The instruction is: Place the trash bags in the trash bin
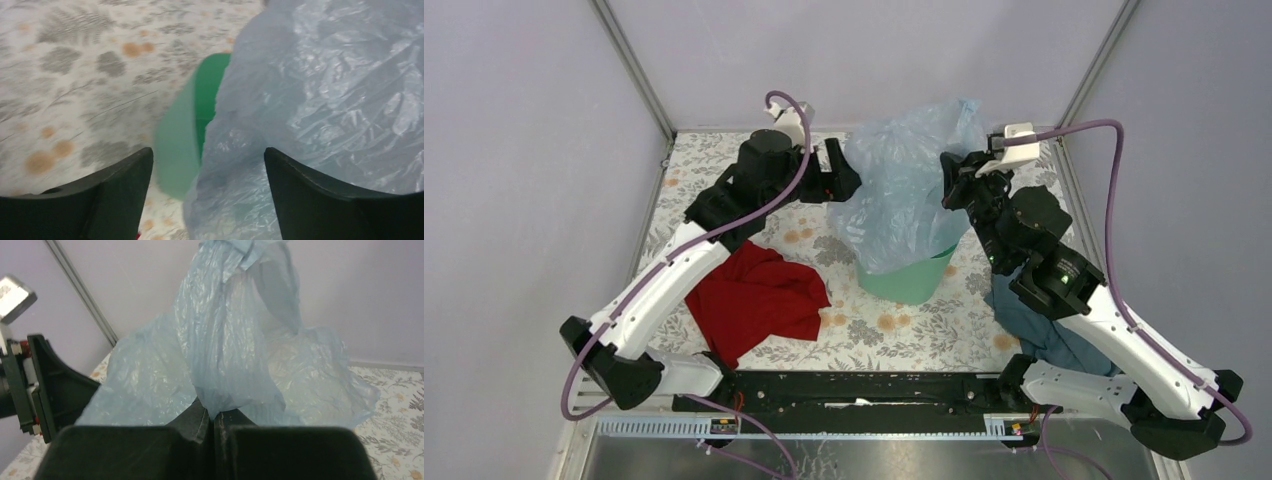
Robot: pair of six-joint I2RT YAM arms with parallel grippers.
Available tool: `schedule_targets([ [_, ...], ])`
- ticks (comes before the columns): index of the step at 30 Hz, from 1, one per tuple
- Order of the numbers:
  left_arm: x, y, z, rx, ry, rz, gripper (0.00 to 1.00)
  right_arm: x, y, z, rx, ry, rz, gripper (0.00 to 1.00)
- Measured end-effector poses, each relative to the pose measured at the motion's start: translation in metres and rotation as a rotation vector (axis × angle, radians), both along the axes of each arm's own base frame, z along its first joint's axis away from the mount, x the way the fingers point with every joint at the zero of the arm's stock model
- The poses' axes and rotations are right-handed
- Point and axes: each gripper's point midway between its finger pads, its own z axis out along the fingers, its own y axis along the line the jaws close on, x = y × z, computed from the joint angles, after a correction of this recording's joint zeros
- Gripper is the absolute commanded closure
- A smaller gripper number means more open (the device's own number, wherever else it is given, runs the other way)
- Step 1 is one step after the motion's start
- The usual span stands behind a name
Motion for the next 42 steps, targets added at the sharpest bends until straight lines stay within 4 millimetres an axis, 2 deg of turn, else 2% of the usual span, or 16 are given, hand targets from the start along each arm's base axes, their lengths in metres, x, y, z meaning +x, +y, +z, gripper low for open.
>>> schedule_targets([
  [2, 0.001, -0.022, 0.007, -0.07, 0.008, -0.072, 0.33, -0.001, -0.001, -0.009, -0.013, 0.011, -0.001, 1.0],
  [4, 0.0, -0.049, 0.012, -0.12, 0.011, -0.145, 0.36, -0.001, -0.001, -0.012, -0.02, 0.013, 0.004, 1.0],
  [6, -0.002, -0.079, 0.008, -0.147, 0.019, -0.216, 0.4, -0.001, 0.003, -0.011, -0.019, 0.003, 0.021, 1.0],
  [8, -0.005, -0.105, -0.006, -0.154, 0.053, -0.267, 0.45, -0.001, 0.007, -0.012, -0.022, -0.006, 0.042, 1.0],
  [10, -0.006, -0.124, -0.029, -0.136, 0.103, -0.293, 0.49, 0.0, 0.012, -0.013, -0.029, -0.009, 0.055, 1.0],
  [12, -0.005, -0.133, -0.057, -0.098, 0.159, -0.284, 0.49, 0.003, 0.017, -0.015, -0.035, -0.007, 0.065, 1.0],
  [15, -0.003, -0.129, -0.087, -0.048, 0.205, -0.246, 0.48, 0.006, 0.024, -0.02, -0.048, 0.0, 0.081, 1.0],
  [17, -0.002, -0.122, -0.097, -0.019, 0.219, -0.217, 0.38, 0.007, 0.028, -0.023, -0.056, 0.005, 0.092, 1.0],
  [19, 0.0, -0.117, -0.099, -0.001, 0.213, -0.197, 0.26, 0.009, 0.03, -0.025, -0.064, 0.008, 0.095, 1.0],
  [23, -0.003, -0.105, -0.079, 0.004, 0.167, -0.187, 0.12, 0.011, 0.029, -0.027, -0.089, 0.007, 0.09, 1.0],
  [26, -0.009, -0.095, -0.046, -0.015, 0.093, -0.196, 0.03, 0.009, 0.027, -0.029, -0.105, 0.012, 0.092, 1.0],
  [32, -0.03, -0.062, 0.022, -0.064, -0.079, -0.206, 0.01, -0.005, 0.028, -0.031, -0.137, 0.014, 0.165, 1.0],
  [36, -0.035, -0.044, 0.047, -0.072, -0.159, -0.186, 0.01, -0.012, 0.036, -0.033, -0.161, 0.01, 0.239, 1.0],
  [39, -0.02, -0.033, 0.056, -0.078, -0.177, -0.145, 0.01, -0.018, 0.049, -0.038, -0.193, 0.014, 0.318, 1.0],
  [42, 0.013, -0.033, 0.073, -0.113, -0.201, -0.096, 0.01, -0.025, 0.064, -0.046, -0.223, 0.026, 0.407, 1.0],
])
